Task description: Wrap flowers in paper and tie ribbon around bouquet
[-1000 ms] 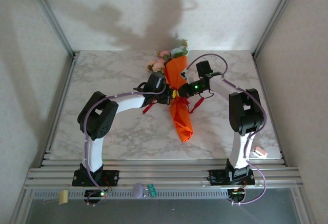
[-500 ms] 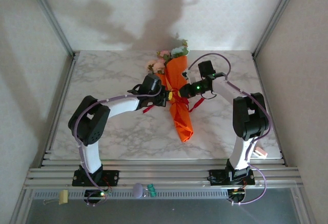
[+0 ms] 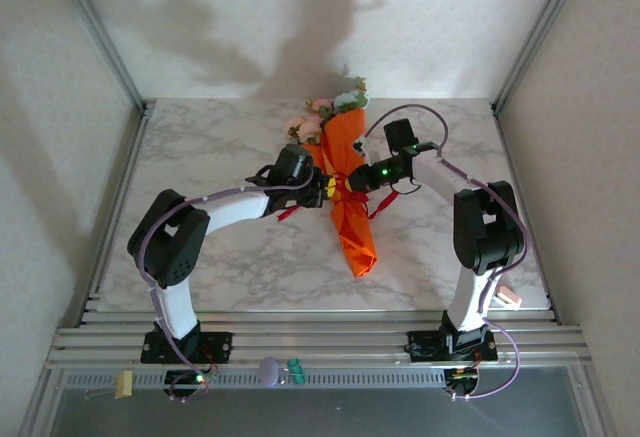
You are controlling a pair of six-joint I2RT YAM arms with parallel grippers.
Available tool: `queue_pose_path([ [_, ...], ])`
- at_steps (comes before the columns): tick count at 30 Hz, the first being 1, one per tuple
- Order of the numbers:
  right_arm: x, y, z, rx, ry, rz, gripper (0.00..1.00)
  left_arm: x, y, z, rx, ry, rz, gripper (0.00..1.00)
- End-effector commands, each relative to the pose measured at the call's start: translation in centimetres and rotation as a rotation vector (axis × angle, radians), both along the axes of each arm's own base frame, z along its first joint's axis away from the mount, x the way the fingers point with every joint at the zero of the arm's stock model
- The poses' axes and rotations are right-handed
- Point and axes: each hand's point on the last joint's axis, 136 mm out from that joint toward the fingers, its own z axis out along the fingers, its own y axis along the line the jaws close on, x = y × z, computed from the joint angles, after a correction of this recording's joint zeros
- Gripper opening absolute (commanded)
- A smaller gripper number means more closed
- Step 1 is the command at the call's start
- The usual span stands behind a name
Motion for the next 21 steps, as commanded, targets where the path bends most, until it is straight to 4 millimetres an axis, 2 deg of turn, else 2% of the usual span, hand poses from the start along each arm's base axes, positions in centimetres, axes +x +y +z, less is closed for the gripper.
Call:
queue_pose_path([
  [1,0.4,0.1,-0.1,-0.004,-0.007,0.006,0.0,-0.1,-0.7,1.3,-0.033,0.001,0.002,0.17],
  [11,0.7,0.3,-0.3,0.008,-0.001,0.008,0.0,0.7,-1.9,1.3,-0.105,0.029,0.027,0.24],
  [17,0.8,0.2,-0.2,0.011,-0.003,0.007,0.0,0.7,-2.5,0.9,-0.127,0.045,0.023,0.18],
  [21,1.0,0.1,0.0,0.011,-0.01,0.001,0.0,0.8,-2.7,0.3,-0.125,0.057,0.022,0.17],
])
